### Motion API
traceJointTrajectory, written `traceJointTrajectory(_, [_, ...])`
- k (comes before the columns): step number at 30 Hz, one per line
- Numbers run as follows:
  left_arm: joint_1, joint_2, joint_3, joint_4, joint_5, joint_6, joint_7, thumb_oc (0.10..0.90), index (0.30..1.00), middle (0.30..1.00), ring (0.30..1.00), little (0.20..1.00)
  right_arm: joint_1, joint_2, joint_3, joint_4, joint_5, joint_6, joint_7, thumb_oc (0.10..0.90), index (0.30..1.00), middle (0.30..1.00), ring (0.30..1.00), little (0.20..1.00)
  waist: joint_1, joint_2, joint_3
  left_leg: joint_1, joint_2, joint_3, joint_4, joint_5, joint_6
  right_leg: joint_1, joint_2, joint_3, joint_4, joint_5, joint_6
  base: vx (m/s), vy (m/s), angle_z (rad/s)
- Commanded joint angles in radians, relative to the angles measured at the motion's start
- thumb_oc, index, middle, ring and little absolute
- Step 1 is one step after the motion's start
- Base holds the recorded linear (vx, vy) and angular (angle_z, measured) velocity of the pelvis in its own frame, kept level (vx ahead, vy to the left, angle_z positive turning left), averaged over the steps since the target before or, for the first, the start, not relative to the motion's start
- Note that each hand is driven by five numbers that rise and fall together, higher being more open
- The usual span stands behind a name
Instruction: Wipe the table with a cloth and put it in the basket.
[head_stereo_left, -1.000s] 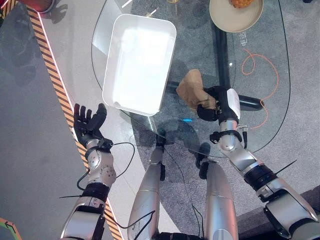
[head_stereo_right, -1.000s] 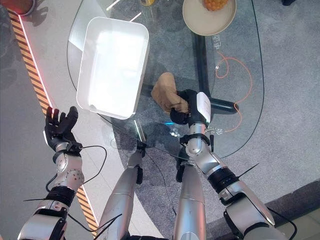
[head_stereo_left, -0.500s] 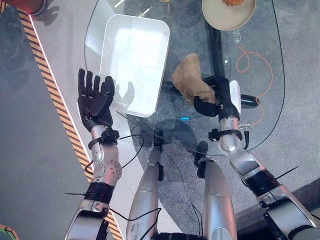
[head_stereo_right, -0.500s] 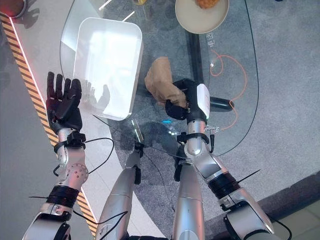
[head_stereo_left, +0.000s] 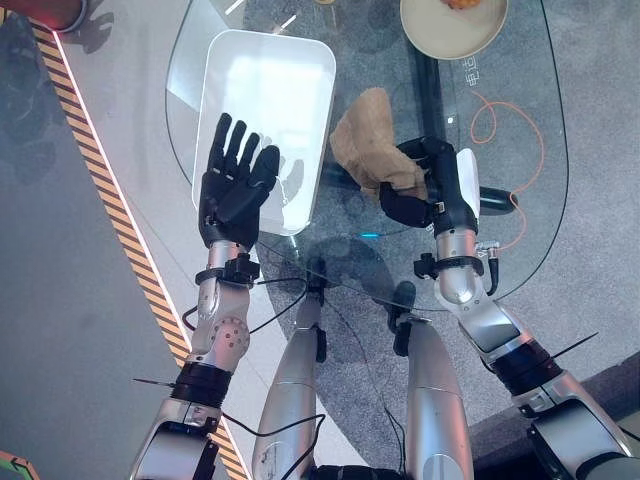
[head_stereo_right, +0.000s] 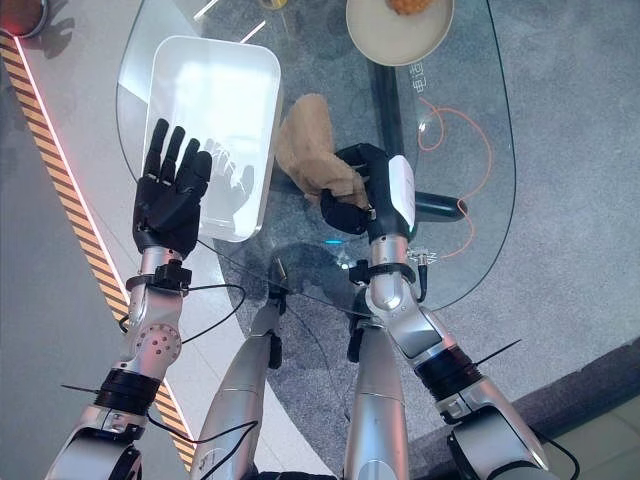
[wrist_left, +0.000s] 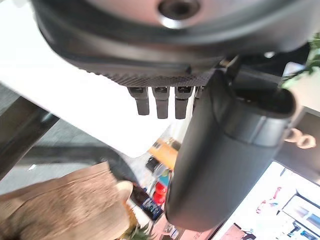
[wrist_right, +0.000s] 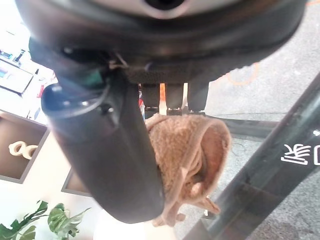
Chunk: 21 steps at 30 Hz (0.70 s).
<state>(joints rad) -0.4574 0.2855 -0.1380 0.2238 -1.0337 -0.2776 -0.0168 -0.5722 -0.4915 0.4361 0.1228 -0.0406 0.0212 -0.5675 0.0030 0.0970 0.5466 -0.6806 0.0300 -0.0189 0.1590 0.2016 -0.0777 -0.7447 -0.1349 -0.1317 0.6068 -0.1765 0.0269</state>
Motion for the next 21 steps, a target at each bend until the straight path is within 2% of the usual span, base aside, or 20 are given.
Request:
traceJointTrajectory(1, [-0.089,0.037,-0.001,-0.113,-0.035,-0.013,-0.085,0.800,0.900,0.900,0.900,0.900,-0.116,0.047,-0.047,-0.232,-0.047,-0.163,-0.005,0.100,0.300,0.300,0.300,0.200,-0.004,-0.040,-0.027,0.042,-0.056,0.074,0.104,-0.162,0.047,0.064,0.061,0.017,-0.242,0.158,0.041,0.00,0.000,0.00])
traceJointTrajectory(10, [-0.137,0.032,-0.049,-0.101,-0.032,0.057,-0.094,0.800,0.900,0.900,0.900,0.900,-0.151,0.049,-0.022,-0.256,-0.028,-0.147,-0.005,0.100,0.300,0.300,0.300,0.200,-0.011,-0.048,-0.027,0.048,-0.053,0.079,0.098,-0.161,0.047,0.071,0.062,0.019,-0.253,0.161,0.043,0.00,0.000,0.00])
traceJointTrajectory(21, [-0.192,0.023,-0.095,-0.088,-0.024,0.107,-0.087,0.800,0.900,0.900,0.900,0.900,-0.186,0.053,0.016,-0.270,-0.005,-0.126,0.000,0.100,0.300,0.300,0.300,0.200,-0.018,-0.051,-0.027,0.054,-0.050,0.084,0.086,-0.157,0.044,0.075,0.065,0.020,-0.261,0.165,0.044,0.00,0.000,0.00])
